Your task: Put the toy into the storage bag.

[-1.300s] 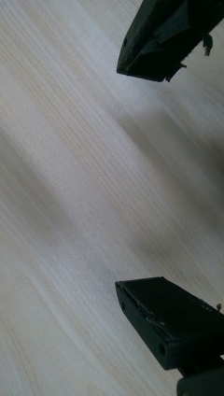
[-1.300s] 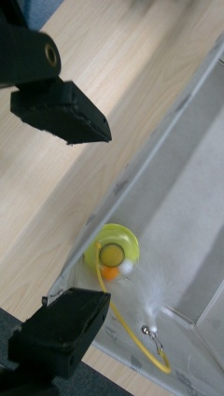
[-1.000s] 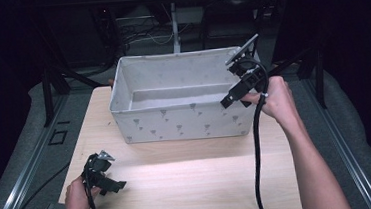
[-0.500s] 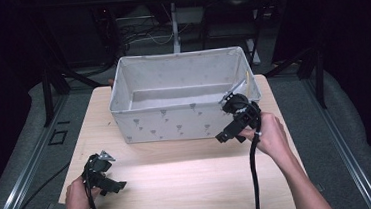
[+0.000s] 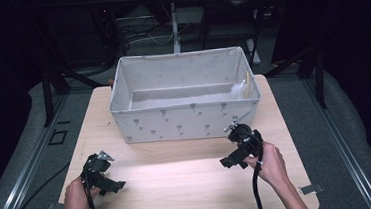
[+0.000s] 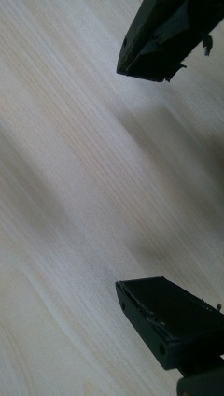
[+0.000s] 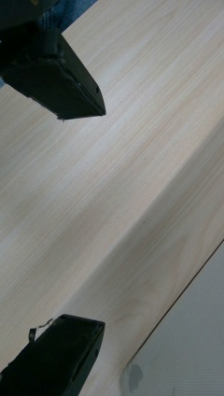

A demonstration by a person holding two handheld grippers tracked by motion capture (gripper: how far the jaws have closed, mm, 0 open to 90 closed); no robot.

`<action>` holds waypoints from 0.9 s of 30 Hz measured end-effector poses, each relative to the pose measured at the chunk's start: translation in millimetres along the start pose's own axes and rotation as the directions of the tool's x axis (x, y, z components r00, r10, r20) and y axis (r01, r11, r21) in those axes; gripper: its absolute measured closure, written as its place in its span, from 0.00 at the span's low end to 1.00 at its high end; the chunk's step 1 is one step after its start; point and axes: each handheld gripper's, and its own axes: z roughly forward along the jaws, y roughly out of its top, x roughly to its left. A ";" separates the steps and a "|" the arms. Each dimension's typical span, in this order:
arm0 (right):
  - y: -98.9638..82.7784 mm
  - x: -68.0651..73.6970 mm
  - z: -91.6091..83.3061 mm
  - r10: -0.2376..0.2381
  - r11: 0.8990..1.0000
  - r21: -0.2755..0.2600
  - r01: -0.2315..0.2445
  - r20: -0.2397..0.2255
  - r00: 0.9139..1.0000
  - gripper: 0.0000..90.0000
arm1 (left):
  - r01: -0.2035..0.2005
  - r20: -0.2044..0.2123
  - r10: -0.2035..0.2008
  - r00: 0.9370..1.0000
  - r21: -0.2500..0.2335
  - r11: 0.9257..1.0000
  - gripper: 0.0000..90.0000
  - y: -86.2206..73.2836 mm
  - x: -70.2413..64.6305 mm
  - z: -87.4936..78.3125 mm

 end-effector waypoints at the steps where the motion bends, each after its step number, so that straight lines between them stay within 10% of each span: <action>1: -1.8 -1.1 1.5 0.012 1.000 -0.005 -0.012 -0.009 1.000 0.00 | 0.000 0.000 0.000 1.000 0.000 1.000 0.00 0.0 0.0 0.0; 27: -38.0 -8.3 25.8 0.056 0.995 0.085 -0.059 0.029 0.998 0.05 | 0.027 -0.012 -0.026 1.000 0.015 1.000 0.00 -3.4 2.5 -0.9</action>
